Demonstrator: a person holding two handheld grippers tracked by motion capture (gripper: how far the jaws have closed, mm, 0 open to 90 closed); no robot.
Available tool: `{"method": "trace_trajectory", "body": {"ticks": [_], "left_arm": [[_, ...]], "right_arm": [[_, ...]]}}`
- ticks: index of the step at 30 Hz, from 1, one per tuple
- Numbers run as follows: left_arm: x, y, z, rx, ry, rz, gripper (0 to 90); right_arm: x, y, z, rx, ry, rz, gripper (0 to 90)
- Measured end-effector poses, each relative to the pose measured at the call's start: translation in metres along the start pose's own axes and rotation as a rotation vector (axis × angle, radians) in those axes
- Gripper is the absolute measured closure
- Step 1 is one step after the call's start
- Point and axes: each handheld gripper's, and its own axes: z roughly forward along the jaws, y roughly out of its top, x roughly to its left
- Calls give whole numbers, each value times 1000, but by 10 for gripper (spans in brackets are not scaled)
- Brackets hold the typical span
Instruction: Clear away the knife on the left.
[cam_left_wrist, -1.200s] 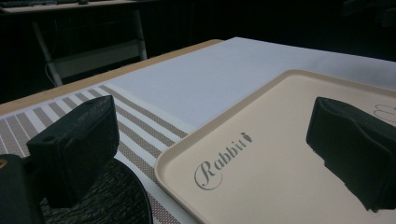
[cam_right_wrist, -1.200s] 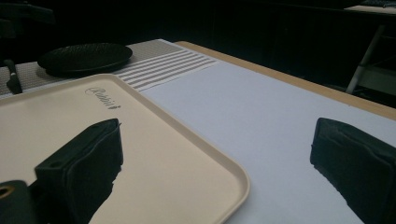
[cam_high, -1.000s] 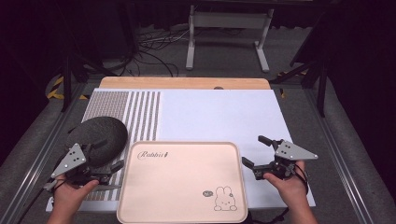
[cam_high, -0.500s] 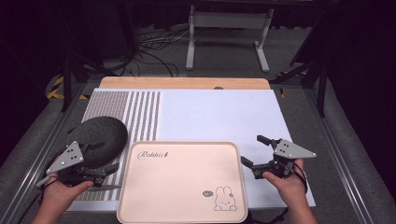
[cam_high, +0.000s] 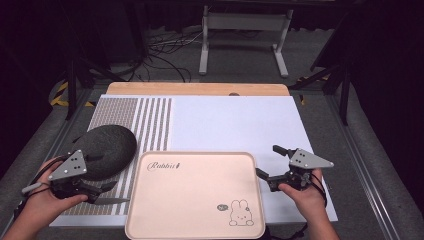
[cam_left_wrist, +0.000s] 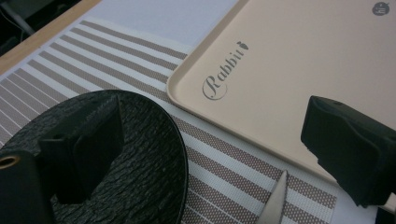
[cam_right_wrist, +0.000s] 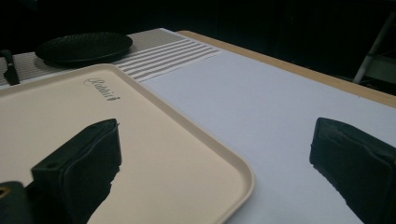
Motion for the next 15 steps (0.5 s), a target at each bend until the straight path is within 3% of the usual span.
{"method": "trace_trajectory", "body": {"ticks": [2,6,8,15], "left_arm": [[0,0,0,13,-5,1,70],[2,4,0,90,-14,45,72],[2,5,0,102,-15,51,75],[5,6,0,212,-35,92,82]], "right_arm": [[0,0,0,1,2,0,33],[0,0,1,4,5,3,33],[0,0,1,6,7,3,33],[1,-1,1,7,12,2,35]]}}
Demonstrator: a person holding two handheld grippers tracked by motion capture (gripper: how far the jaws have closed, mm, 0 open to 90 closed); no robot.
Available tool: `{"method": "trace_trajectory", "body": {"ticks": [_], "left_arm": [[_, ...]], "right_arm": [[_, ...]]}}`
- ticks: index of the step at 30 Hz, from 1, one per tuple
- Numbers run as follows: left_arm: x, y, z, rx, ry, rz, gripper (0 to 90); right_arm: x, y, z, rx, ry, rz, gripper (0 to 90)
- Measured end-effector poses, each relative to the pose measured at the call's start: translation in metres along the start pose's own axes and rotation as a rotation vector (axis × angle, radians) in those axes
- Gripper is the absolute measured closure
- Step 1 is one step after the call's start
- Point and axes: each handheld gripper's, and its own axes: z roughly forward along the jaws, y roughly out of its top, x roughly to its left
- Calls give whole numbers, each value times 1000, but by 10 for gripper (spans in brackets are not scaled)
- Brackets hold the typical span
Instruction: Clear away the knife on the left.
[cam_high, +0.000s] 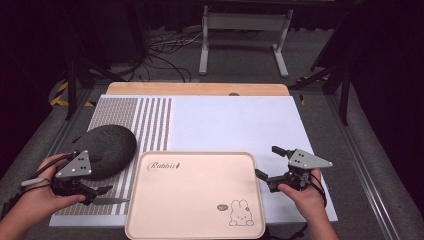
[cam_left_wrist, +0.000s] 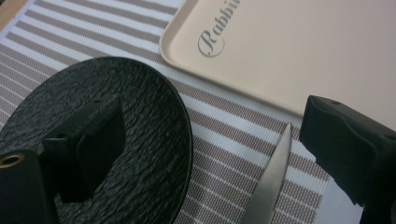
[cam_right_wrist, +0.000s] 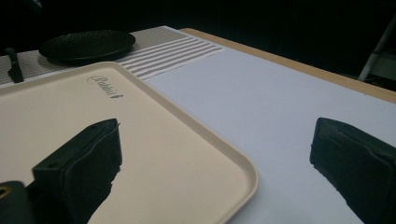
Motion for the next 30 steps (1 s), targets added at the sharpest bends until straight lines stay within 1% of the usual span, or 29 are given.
{"method": "trace_trajectory", "body": {"ticks": [1,3,4,6,7,9,16,17,20,21,22,23,26,27,30], "left_arm": [[1,0,0,8,-4,6,84],[1,-1,0,17,-11,2,88],[2,-1,-1,38,-15,10,88],[2,-1,0,48,-16,15,88],[2,-2,0,70,-19,25,88],[2,-3,0,88,-22,33,89],[3,-5,0,141,-38,57,95],[3,-6,0,151,-45,54,97],[4,-7,0,173,-60,69,108],[4,-8,0,180,-61,68,113],[4,-9,1,197,-64,76,114],[3,-10,1,213,-70,71,114],[3,-12,2,261,-75,81,125],[3,-12,2,268,-72,89,137],[3,-14,3,278,-93,89,147]], "right_arm": [[0,0,0,-1,0,0,35],[0,0,0,-1,0,-2,35],[0,0,1,2,2,-2,35],[0,0,1,3,3,-1,35],[1,-1,1,4,4,-1,35],[1,-1,2,10,5,-5,35],[1,-2,3,12,10,-4,33],[1,-2,3,12,10,-5,34],[2,-2,4,14,11,-4,33],[2,-2,4,15,11,-5,33],[2,-2,4,16,12,-5,33],[2,-2,4,18,14,-6,33],[3,-2,5,24,14,-10,31],[3,-2,5,28,14,-12,31],[3,-3,6,31,14,-16,32]]}}
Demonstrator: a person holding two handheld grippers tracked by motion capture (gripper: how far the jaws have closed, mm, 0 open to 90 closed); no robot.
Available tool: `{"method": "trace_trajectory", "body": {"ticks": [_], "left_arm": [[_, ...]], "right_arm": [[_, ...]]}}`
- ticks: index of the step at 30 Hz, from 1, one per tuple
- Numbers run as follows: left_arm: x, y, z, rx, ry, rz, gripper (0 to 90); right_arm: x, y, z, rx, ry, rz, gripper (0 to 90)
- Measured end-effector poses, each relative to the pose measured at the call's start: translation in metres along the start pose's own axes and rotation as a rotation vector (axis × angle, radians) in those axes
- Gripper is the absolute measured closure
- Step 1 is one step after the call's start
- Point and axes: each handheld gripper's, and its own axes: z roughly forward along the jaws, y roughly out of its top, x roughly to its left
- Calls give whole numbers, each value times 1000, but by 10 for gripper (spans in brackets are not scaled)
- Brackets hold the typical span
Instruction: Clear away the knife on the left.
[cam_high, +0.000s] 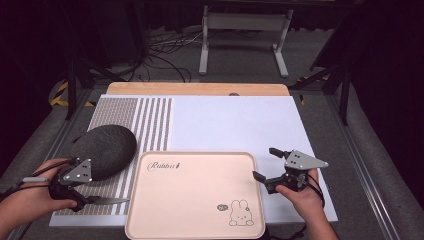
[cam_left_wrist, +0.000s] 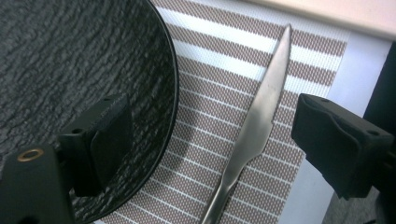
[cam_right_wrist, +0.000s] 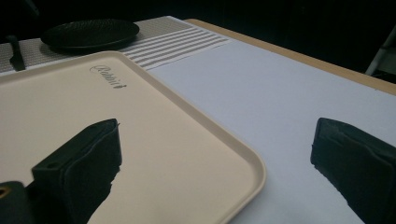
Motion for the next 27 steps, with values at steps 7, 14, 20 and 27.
{"method": "trace_trajectory", "body": {"ticks": [7,14,20,27], "left_arm": [[0,-5,5,28,-69,-20,172],[0,-9,9,72,-98,-25,176],[0,-16,14,133,-137,-30,187],[5,-24,23,167,-147,-7,238]], "right_arm": [[0,0,1,4,1,-1,32],[1,0,2,3,15,-4,34],[2,-1,2,5,20,-4,33],[4,-1,2,3,31,-6,33]]}}
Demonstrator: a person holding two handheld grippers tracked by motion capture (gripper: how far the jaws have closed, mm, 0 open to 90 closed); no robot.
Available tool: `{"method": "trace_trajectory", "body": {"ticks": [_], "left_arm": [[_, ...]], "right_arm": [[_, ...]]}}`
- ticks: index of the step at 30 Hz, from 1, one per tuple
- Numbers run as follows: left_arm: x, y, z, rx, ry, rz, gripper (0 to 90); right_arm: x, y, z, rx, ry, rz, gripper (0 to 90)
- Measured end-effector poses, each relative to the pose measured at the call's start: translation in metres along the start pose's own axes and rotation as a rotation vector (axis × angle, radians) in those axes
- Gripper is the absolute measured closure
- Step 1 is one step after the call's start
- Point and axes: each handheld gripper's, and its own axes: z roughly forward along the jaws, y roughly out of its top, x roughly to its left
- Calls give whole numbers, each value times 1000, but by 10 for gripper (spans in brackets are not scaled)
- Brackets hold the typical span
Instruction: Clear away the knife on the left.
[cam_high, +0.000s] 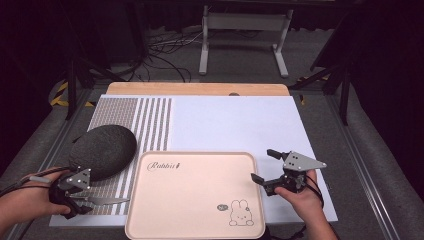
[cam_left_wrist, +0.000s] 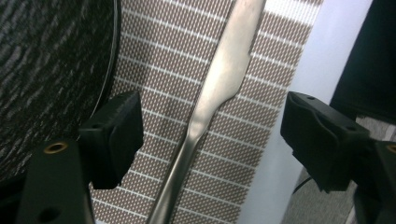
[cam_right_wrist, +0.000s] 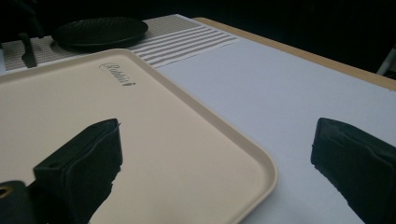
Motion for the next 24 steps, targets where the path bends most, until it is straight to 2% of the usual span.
{"method": "trace_trajectory", "body": {"ticks": [3,5,6,8,12,14,15,16,19,20,21,23,24], "left_arm": [[4,-1,1,36,10,28,278],[4,-2,0,65,13,19,307],[7,-2,0,78,16,37,320],[8,-3,-1,95,23,42,344],[13,-4,-1,145,11,103,423],[13,-3,0,156,8,115,478],[14,-2,1,165,1,150,478],[14,-2,2,175,-4,156,502],[15,1,3,194,-27,231,568],[14,2,2,212,-19,246,609],[13,2,3,223,-10,257,664],[13,3,3,254,-20,264,720],[13,3,3,254,-25,270,740]], "right_arm": [[1,0,0,3,4,-3,33],[1,0,1,4,8,-4,33],[1,0,1,2,11,-6,33],[2,0,1,8,12,-7,33],[1,0,1,9,16,-6,33],[2,0,1,8,17,-7,33],[2,0,1,7,17,-8,33],[1,0,1,3,22,-9,33],[2,0,1,2,25,-10,33],[2,0,1,2,26,-11,33],[2,0,1,2,28,-11,33],[2,0,1,2,31,-10,32],[3,0,2,2,32,-11,33]]}}
